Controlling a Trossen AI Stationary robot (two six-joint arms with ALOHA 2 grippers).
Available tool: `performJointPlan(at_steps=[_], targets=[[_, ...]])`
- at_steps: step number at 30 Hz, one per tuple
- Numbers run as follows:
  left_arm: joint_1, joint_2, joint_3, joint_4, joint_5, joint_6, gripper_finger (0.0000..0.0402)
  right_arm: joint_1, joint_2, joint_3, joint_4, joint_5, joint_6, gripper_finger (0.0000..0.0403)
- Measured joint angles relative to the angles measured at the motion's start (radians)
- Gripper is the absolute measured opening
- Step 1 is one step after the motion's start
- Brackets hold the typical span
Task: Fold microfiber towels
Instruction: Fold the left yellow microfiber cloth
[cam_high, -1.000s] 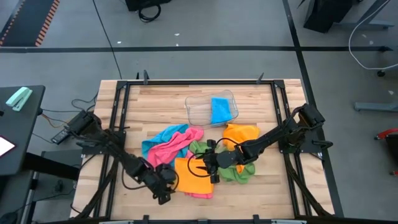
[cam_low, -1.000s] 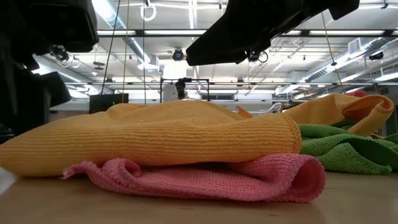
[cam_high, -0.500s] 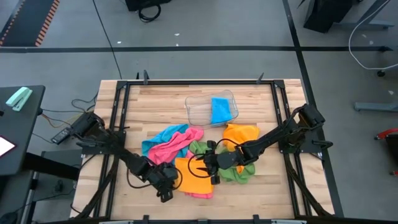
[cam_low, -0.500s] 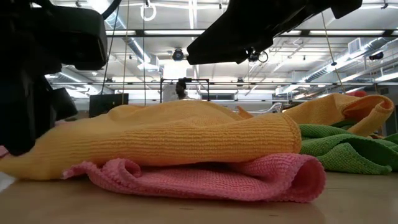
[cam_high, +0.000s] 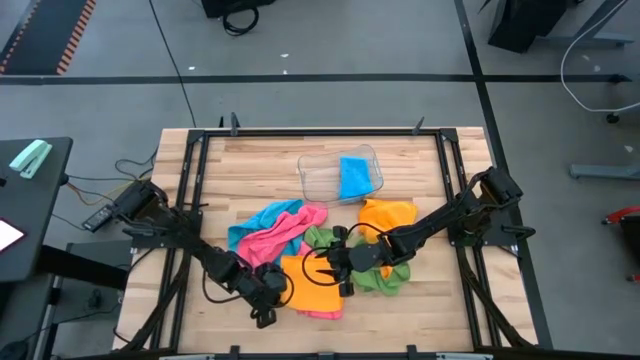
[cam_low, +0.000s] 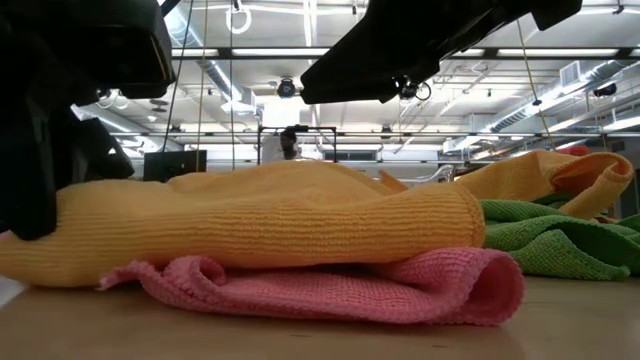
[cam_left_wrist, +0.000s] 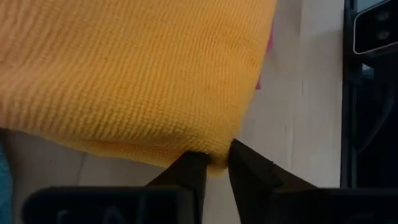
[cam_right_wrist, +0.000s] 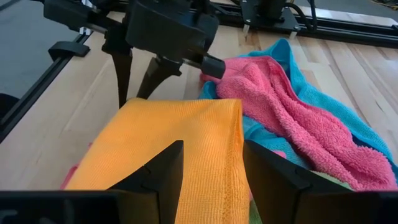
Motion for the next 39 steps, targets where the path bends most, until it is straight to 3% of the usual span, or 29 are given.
performJointPlan(at_steps=[5,13,23,29,35,39], targets=[[-0.019,-0.024,-0.001,0.000,0.031,0.015,0.0010,0.000,0.000,0.000,0.000,0.000,0.000,0.0174],[-0.064,-0.017,0.000,-0.004,0.022,0.048,0.0040,0.000,0.000,0.000,0.000,0.000,0.000,0.0174],[-0.079,0.002,-0.001,-0.002,0.019,0.041,0.0028,0.000,0.000,0.000,0.000,-0.026,0.004,0.0174],[-0.093,-0.017,-0.001,0.010,0.089,-0.017,0.0083,0.005,0.000,0.000,-0.001,-0.100,0.026,0.0174],[-0.109,-0.039,0.024,0.006,0.140,-0.071,0.0152,0.049,0.050,0.002,0.111,-0.102,0.022,0.0174],[-0.116,-0.039,0.076,-0.063,0.162,-0.043,0.0176,0.077,0.092,0.002,0.195,-0.076,0.016,0.0174]])
